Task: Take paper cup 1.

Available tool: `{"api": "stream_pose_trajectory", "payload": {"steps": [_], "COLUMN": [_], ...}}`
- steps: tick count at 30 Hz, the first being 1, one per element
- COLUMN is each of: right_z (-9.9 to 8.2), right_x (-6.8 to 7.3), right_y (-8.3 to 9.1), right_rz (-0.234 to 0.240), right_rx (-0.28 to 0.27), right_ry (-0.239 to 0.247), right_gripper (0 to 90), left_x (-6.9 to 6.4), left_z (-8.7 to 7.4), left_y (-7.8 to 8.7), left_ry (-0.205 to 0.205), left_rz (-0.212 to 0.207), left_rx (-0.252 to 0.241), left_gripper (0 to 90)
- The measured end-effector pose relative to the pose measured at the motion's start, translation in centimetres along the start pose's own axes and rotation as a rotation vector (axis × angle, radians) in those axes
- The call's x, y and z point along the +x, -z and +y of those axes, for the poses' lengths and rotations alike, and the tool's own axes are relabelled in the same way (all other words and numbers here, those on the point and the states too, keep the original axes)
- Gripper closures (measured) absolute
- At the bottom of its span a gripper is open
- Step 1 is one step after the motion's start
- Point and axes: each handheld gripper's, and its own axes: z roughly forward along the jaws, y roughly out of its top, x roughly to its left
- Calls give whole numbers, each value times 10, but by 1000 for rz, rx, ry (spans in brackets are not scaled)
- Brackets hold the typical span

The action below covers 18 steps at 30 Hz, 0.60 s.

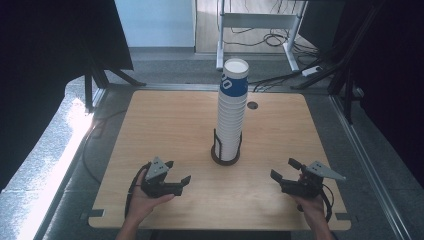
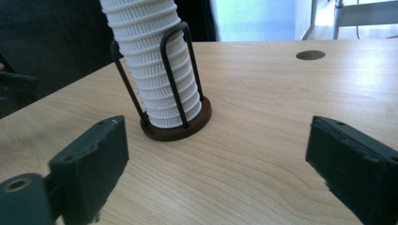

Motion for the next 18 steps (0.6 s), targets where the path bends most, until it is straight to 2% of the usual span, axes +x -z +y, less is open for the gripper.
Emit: {"api": "stream_pose_trajectory", "payload": {"steps": [2,5,8,10,11,12,14,18], "right_z": [1,1,-1,-1,-1,0,0,1], "right_x": [0,0,0,-1,-1,-2,-3,-5], "right_y": [3,5,6,6,6,7,8,11], "right_rz": [3,-21,-19,-24,-25,-23,-20,-11], "right_rx": [-5,-1,23,35,36,35,32,23], "right_ry": [2,10,23,38,42,41,38,45], "right_gripper": [55,63,77,84,89,95,103,124], "left_x": [-1,0,1,3,3,5,5,1], "left_z": [1,2,7,9,9,13,17,31], "left_y": [0,0,0,-1,-1,-5,-7,-11], "left_ry": [-6,-16,0,6,6,27,39,44], "left_rz": [-3,-19,-43,-40,-40,-37,-44,-65], "left_rx": [-1,-19,-46,-52,-52,-61,-72,-107], "left_gripper": [178,167,151,147,145,145,145,134]}}
